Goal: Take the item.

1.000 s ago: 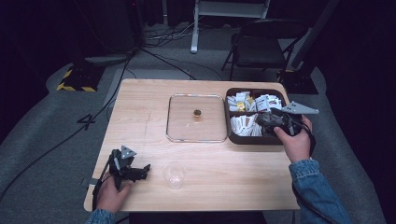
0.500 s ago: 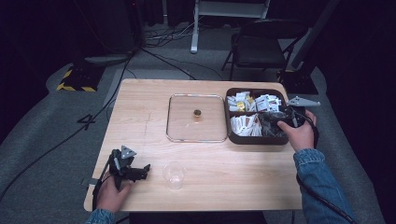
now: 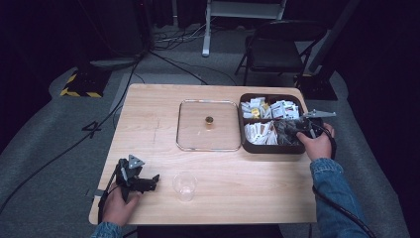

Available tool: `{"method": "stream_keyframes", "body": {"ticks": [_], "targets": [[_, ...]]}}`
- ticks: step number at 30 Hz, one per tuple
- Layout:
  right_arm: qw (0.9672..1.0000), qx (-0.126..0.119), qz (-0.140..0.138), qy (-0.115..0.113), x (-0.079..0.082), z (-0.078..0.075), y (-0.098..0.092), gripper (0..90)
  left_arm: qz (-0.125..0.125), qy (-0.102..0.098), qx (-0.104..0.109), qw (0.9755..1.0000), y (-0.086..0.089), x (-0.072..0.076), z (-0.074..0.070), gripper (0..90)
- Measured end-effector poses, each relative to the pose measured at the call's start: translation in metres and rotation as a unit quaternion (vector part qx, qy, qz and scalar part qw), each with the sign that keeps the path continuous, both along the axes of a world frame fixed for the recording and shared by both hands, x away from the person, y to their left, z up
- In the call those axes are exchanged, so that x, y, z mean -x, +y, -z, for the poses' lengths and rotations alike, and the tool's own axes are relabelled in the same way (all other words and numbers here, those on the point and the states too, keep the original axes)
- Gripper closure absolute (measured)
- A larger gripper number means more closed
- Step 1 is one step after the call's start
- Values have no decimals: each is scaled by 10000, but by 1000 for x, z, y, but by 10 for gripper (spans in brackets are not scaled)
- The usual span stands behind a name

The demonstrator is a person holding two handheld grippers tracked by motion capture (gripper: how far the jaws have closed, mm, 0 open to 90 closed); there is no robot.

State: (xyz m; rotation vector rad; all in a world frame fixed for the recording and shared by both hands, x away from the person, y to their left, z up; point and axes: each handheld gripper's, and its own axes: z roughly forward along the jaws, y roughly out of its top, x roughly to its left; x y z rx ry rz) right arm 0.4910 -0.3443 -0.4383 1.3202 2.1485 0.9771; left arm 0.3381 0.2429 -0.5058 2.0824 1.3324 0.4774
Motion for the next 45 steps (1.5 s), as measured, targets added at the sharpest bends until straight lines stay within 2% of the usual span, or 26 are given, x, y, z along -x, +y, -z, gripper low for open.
{"method": "stream_keyframes", "body": {"ticks": [5, 7, 10, 12, 14, 15, 22, 30, 32, 33, 36, 41, 44, 45], "targets": [[9999, 55, 4, 157, 1, 6, 0, 447, 2, 0, -2, 10000, 0, 0, 0, 3], [9996, 154, 2, 252, 2, 9, 0, 508, 1, 2, 0, 10000, 0, 0, 0, 3], [9994, 190, 15, 284, 2, 10, -1, 529, 0, 1, 2, 10000, 0, 0, 0, 3], [9989, 265, 7, 385, 3, 12, -1, 597, 0, 1, 1, 10000, 0, 0, 0, 3], [9987, 297, -3, 403, 3, 12, -1, 614, 1, 1, 0, 10000, 0, 0, 0, 3], [9984, 392, -38, 416, 4, 13, 0, 671, 0, 2, 2, 10000, 0, 0, 0, 3], [9983, 447, 0, 369, 5, 10, 3, 709, 1, 1, 2, 10000, 0, 0, 0, 3], [9998, 97, 45, 169, 9, 0, 0, 717, 3, 2, 1, 10000, 0, 0, 0, 3], [10000, -19, 36, 89, 10, -5, -1, 717, 6, -5, -2, 10000, 0, 0, 0, 3], [9998, -175, 33, 8, 12, -10, -2, 717, 5, -5, -2, 10000, 0, 0, 0, 3], [9996, -289, 6, -53, 13, -14, -3, 717, 6, -4, -2, 10000, 0, 0, 0, 3], [9971, -704, -113, -255, 20, -27, -1, 718, -4, -3, 12, 10000, 0, 0, 0, 3], [9959, -829, -163, -329, 23, -31, 0, 718, -4, 0, 12, 10000, 0, 0, 0, 3], [9944, -962, -223, -384, 26, -34, 2, 717, -10, -4, 17, 10000, 0, 0, 0, 3]]}}
